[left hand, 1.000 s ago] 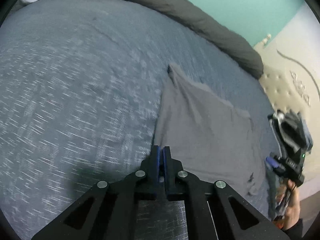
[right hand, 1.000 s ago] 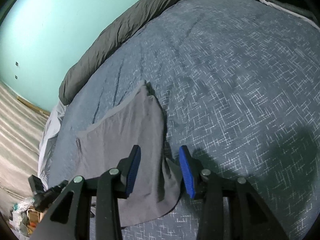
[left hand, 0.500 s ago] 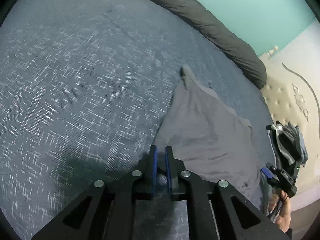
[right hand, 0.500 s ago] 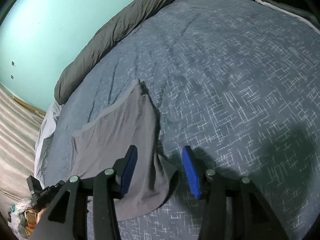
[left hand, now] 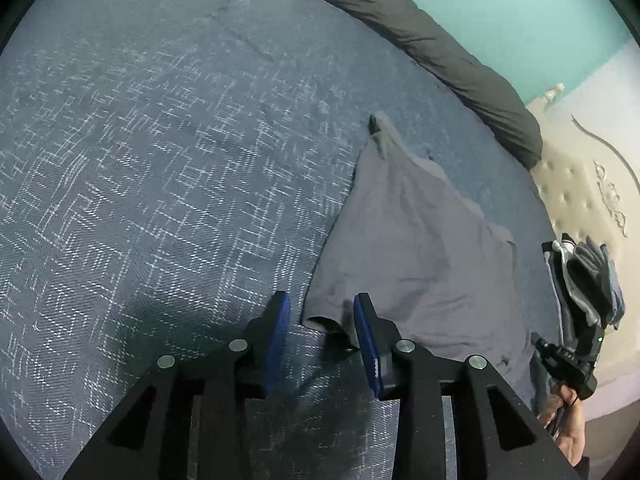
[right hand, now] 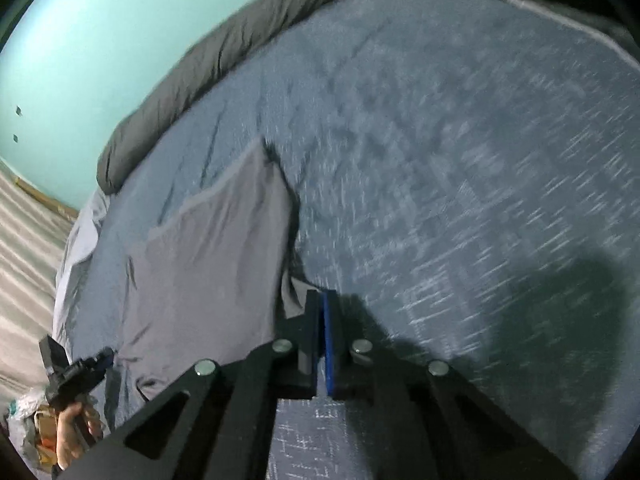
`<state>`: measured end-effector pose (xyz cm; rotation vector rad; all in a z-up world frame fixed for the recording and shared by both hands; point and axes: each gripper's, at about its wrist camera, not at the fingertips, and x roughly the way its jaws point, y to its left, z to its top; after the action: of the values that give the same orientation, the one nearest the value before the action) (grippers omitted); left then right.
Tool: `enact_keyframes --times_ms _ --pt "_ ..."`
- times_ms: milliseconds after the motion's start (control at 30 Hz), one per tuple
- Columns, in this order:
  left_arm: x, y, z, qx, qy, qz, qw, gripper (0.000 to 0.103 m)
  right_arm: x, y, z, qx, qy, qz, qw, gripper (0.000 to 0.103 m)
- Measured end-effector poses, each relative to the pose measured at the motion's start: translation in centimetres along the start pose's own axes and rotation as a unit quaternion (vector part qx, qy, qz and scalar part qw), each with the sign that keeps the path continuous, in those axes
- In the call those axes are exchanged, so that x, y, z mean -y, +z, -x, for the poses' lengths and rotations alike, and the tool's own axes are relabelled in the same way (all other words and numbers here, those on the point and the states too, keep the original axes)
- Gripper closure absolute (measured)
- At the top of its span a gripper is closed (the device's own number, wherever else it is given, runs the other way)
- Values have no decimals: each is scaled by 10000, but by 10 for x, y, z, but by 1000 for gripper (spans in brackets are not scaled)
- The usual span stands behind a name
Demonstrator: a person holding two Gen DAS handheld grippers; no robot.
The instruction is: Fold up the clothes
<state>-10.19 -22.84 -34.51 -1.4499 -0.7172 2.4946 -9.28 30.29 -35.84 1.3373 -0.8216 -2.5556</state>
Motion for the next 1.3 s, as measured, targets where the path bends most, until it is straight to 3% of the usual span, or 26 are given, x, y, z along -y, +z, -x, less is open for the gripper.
enact_keyframes --times_ms 133,300,433,633,733,933,1133,1300 --pt "14 4 -14 -37 41 -43 10000 67 16 -4 23 297 93 -363 9989 102" --pt "20 12 -17 -21 37 3 10000 67 46 -19 23 195 209 -1049 9941 102" --pt "7 -4 3 -12 -26 -19 10000 67 59 -27 22 208 319 -1439 9889 102" --pt "10 -1 3 -72 -82 -105 9999 68 64 -26 28 348 444 -1402 9885 101" --pt "17 -2 3 -69 -89 -219 9997 85 67 -25 30 334 397 -1348 9895 100" --pt "17 4 -2 -25 -103 -205 9997 100 53 -19 24 402 332 -1318 9899 100" --pt "9 12 6 166 -148 16 9998 101 54 -19 25 457 279 -1353 9894 100" --pt "-2 12 -3 80 -163 226 9996 101 51 -18 25 457 254 -1307 9900 100"
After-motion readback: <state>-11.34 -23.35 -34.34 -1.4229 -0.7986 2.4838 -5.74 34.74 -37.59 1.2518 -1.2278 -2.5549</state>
